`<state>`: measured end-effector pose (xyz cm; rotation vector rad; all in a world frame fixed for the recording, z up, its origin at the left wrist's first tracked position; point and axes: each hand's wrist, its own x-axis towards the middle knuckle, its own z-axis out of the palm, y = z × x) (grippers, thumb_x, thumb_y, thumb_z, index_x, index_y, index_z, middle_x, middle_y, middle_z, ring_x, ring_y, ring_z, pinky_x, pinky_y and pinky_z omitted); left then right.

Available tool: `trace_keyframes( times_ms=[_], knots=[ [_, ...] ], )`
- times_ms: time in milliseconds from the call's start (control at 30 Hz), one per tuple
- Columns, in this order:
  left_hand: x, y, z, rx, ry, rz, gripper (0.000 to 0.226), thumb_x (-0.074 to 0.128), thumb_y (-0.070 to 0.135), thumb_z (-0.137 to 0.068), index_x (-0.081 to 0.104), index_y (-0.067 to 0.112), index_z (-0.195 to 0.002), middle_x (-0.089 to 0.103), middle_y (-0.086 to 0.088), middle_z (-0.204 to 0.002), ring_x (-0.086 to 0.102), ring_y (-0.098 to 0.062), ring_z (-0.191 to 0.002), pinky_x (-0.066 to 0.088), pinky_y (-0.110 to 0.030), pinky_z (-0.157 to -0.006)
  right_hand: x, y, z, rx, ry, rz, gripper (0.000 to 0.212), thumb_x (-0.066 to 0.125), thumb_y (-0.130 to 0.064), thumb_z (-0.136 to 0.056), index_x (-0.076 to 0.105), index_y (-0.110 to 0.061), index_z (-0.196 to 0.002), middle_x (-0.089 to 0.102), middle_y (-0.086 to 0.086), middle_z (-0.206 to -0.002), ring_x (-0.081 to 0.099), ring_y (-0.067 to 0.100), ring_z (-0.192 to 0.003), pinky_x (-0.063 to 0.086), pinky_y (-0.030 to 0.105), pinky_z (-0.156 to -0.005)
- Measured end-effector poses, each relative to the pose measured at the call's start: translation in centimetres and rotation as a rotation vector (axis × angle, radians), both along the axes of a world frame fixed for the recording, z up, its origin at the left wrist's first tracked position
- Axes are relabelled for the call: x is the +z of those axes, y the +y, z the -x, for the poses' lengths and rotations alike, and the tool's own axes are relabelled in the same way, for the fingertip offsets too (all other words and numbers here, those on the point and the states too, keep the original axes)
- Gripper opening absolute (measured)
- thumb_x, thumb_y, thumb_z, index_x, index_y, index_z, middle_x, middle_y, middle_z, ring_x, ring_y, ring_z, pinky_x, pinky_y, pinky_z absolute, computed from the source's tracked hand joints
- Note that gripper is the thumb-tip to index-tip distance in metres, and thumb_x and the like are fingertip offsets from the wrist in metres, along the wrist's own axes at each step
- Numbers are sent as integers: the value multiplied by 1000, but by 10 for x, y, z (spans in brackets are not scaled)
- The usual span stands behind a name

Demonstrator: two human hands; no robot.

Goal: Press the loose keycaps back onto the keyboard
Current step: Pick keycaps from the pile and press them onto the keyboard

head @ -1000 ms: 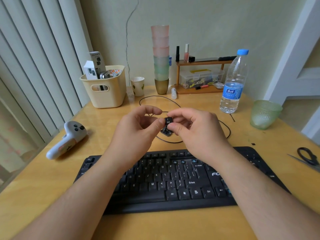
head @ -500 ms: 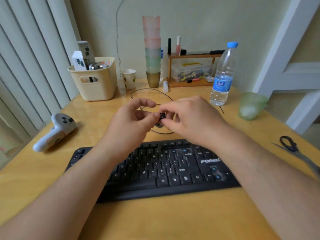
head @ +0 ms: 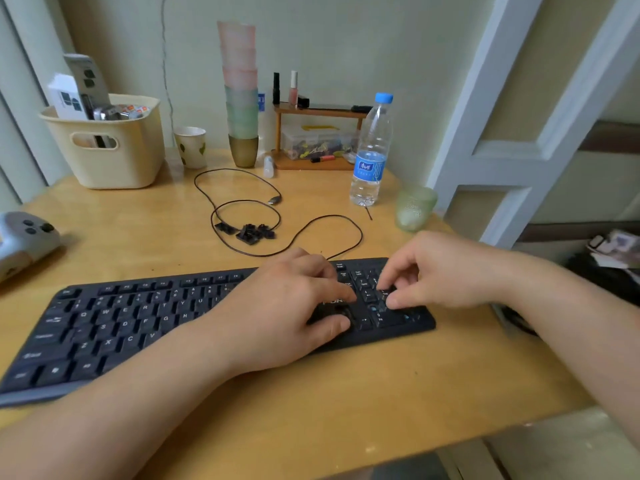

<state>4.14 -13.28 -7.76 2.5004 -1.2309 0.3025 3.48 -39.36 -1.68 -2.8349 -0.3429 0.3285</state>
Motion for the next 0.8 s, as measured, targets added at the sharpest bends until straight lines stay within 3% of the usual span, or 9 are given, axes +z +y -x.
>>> trace_keyframes(
  times_ms=[333,500,667,800],
  knots=[
    [-5,-13,7,43,-67,-154,62,35,72,-93,50,46,-147,51,12,-119,45,-17,-112,43,-37,-101,-9,16,-1,12,-35,42,18,85,-37,-83,69,-45,-83,69,-19,-75,61,-7,-73,43,16,-63],
    [-8,-19,12,43,-103,-199,61,29,69,-96,48,48,-149,48,10,-113,44,-19,-110,41,-38,-97,-10,19,-1,-8,-44,99,17,86,-34,-82,77,-37,-97,66,-22,-74,58,-13,-71,39,6,-57],
    [-8,-21,12,61,-106,-208,61,25,68,-97,46,48,-150,45,10,-112,43,-19,-109,40,-39,-96,-25,17,5,-53,-151,71,13,84,-34,-84,80,-36,-97,68,-19,-89,58,1,-86,43,17,-70],
    [-9,-20,13,58,-122,-217,60,26,68,-97,47,48,-150,46,9,-111,43,-19,-108,40,-38,-94,-45,10,12,-99,-258,-77,12,86,-34,-81,77,-42,-83,69,-17,-90,62,6,-91,52,32,-86]
  ],
)
